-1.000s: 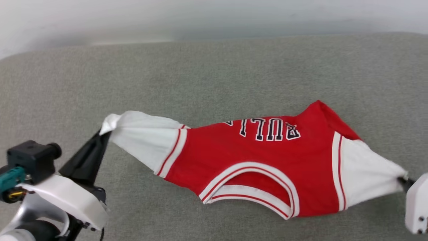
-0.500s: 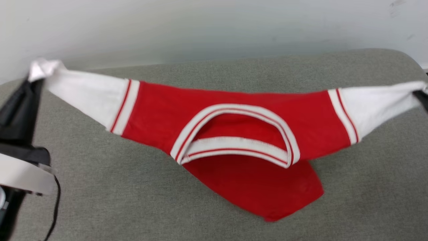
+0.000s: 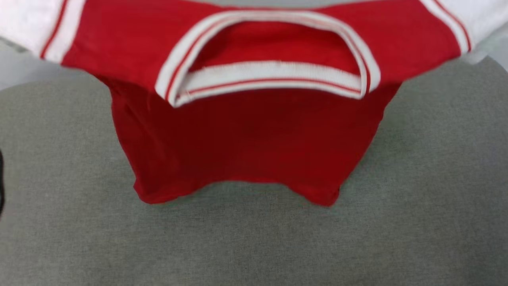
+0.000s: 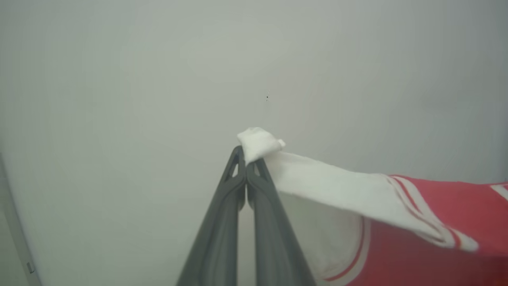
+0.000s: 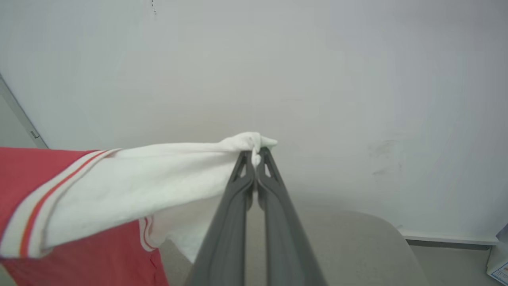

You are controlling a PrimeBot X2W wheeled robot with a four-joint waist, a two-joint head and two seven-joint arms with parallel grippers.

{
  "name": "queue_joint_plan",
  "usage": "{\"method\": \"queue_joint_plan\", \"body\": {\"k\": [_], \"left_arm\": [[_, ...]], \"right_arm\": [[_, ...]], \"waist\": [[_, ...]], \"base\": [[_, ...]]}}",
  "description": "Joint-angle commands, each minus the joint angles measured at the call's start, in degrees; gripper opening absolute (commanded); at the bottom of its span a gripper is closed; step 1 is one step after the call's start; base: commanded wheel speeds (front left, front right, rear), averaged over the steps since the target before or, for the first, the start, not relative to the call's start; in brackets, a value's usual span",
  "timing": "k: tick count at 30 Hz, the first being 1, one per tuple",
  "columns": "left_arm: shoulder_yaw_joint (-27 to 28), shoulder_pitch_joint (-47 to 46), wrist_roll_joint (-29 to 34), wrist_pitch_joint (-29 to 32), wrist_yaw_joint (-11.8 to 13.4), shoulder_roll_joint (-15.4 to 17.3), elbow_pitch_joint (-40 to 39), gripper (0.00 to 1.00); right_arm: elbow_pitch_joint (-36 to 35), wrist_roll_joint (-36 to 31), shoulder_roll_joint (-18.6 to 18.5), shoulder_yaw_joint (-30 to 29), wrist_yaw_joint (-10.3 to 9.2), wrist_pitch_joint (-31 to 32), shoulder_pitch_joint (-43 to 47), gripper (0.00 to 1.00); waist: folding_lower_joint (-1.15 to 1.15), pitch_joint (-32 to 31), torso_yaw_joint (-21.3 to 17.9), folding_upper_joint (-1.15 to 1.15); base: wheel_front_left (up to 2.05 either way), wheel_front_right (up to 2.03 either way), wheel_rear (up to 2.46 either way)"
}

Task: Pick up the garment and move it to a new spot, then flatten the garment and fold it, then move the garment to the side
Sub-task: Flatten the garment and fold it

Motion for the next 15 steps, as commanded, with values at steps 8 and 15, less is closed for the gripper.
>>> {"method": "queue_joint_plan", "body": {"k": [8,15], "left_arm": [[-1.7,-14.6,-0.9,-0.5,-2.0,4.1,7.5,0.0],[-7.3,-32.8,1.2,-2.1,-4.6,6.9,18.8,0.0]], "right_arm": [[5.7,-3.0,-1.4,3.0,-0.02,-7.5,-13.9,0.0],[16.1,-8.1,-1.1,5.2,-0.03,-16.6,-29.2,0.0]], "waist": [[0.0,9.3,0.2,0.0],[0.0,19.3,0.5,0.0]], "base": [[0.0,0.0,0.0],[0.0,0.0,0.0]]}}
